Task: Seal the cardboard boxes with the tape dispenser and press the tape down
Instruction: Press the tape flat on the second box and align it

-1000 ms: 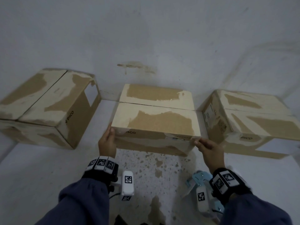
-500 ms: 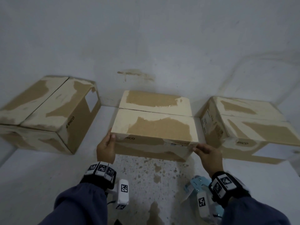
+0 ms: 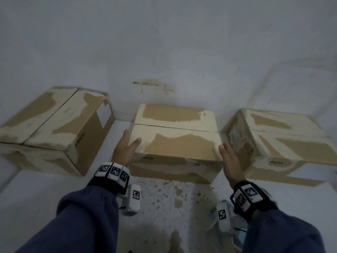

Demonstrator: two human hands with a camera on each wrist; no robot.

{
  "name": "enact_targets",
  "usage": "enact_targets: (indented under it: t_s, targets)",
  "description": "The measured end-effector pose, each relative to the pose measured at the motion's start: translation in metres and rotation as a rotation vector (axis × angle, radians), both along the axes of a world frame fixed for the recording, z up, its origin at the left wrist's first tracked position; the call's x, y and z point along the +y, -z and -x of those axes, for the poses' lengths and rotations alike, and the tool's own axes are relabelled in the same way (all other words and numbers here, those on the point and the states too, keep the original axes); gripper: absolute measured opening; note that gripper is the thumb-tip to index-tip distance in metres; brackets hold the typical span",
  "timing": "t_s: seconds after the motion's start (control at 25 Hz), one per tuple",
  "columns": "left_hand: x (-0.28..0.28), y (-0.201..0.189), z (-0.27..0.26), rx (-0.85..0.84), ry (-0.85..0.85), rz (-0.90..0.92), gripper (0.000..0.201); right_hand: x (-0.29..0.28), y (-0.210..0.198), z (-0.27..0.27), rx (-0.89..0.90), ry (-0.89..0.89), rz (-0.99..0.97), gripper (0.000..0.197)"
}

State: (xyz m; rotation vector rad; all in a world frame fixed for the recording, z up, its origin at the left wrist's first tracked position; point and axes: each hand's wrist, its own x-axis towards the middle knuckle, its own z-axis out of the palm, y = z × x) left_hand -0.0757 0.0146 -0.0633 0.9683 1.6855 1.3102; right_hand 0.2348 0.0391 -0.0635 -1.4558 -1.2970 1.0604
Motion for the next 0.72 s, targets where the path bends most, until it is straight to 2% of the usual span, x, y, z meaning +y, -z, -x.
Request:
enact_targets:
  t_s: [0.08,0.2,0.36,0.48,0.56,0.6,0.68,0.72]
  targets:
    - [0.004,0.001,-0.005,-0.036,0.03,-0.001,0.062,0.004,-0.001,0.005,0.057,-0.05,0.036,0.055]
    - [0.004,0.004,-0.002,-0.03,-0.006,-0.009,0.06,0.006,-0.008,0.004,0.127,0.001,0.073,0.048]
    - [0.017,-0.005,0.011,0.126,0.07,0.107,0.051,0.022,-0.012,-0.003,-0.03,0.05,0.058,0.036]
    - [0.026,-0.013,0.009,0.292,0.099,0.262,0.061,0.034,-0.015,-0.002,-0.111,0.083,0.065,0.018]
    - [0.026,-0.014,0.007,0.426,0.119,0.281,0.065,0.038,-0.015,0.001,-0.156,0.075,0.054,0.007]
    - [0.026,-0.013,0.007,0.452,0.142,0.267,0.068,0.038,-0.013,0.002,-0.153,0.056,0.05,0.008]
    - [0.025,-0.012,0.008,0.378,0.23,0.236,0.076,0.036,-0.008,0.004,-0.141,-0.004,0.05,0.035]
    - [0.024,-0.014,0.008,0.315,0.274,0.235,0.076,0.036,-0.007,0.003,-0.169,-0.039,0.048,0.042]
